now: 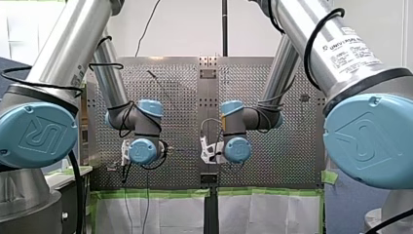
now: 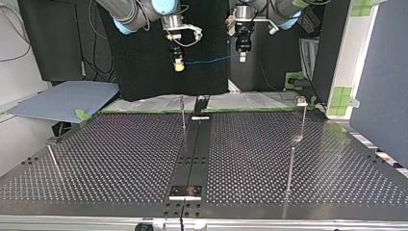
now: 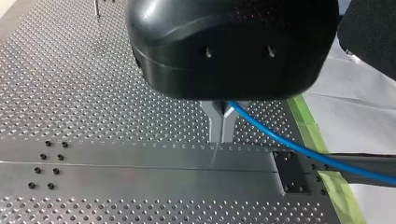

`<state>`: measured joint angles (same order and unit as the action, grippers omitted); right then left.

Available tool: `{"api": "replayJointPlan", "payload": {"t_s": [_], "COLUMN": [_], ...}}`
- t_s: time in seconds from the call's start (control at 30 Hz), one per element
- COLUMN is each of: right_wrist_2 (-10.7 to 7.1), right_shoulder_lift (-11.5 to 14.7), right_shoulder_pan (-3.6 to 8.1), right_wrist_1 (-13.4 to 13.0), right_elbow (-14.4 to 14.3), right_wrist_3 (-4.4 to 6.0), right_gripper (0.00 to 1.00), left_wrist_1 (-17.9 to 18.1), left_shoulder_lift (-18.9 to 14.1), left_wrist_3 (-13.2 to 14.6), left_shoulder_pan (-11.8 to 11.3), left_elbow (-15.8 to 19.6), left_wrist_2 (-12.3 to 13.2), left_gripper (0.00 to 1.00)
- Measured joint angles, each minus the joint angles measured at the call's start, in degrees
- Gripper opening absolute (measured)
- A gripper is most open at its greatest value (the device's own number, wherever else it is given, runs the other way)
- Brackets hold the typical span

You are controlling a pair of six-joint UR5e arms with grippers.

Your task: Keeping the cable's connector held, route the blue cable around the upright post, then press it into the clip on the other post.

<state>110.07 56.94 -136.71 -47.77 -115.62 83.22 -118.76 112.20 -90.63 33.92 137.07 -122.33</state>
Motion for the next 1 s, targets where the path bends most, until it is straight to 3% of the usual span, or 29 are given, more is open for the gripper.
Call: {"api": "replayJointPlan", "payload": {"t_s": [0.13, 0.27, 0.4, 0.57, 0.83, 1.0], "right_wrist_2": [0.25, -0.42, -2.16, -4.77, -8.34, -10.51], "right_shoulder_lift": [1.05, 3.03, 5.06, 7.74, 11.31, 13.80], "right_shoulder_pan": [0.11, -0.11, 0.03, 0.22, 0.44, 0.64], "right_wrist_1": [2.03, 3.42, 3.01, 4.46, 7.88, 10.45], "right_elbow": [0.69, 1.27, 1.98, 4.24, 7.77, 10.37], "right_wrist_3": [0.02, 1.50, 3.26, 5.27, 6.13, 7.18], "right_gripper": [0.00, 0.00, 0.00, 0.00, 0.00, 0.00], "left_wrist_1": [-1.00, -1.95, -3.69, -6.17, -10.20, -12.45], "left_shoulder_lift": [-1.34, -2.93, -4.85, -7.40, -11.44, -13.66], "left_wrist_3": [-0.09, -1.17, -2.98, -5.50, -9.48, -11.68], "left_shoulder_pan": [-0.31, -0.69, -1.28, -1.93, -3.24, -3.81], "left_elbow": [-0.30, -0.40, -0.41, -1.04, -4.68, -6.90], "left_wrist_2": [1.35, 2.95, 3.97, 2.61, -0.24, -2.05], "left_gripper": [0.00, 0.00, 0.00, 0.00, 0.00, 0.00]}}
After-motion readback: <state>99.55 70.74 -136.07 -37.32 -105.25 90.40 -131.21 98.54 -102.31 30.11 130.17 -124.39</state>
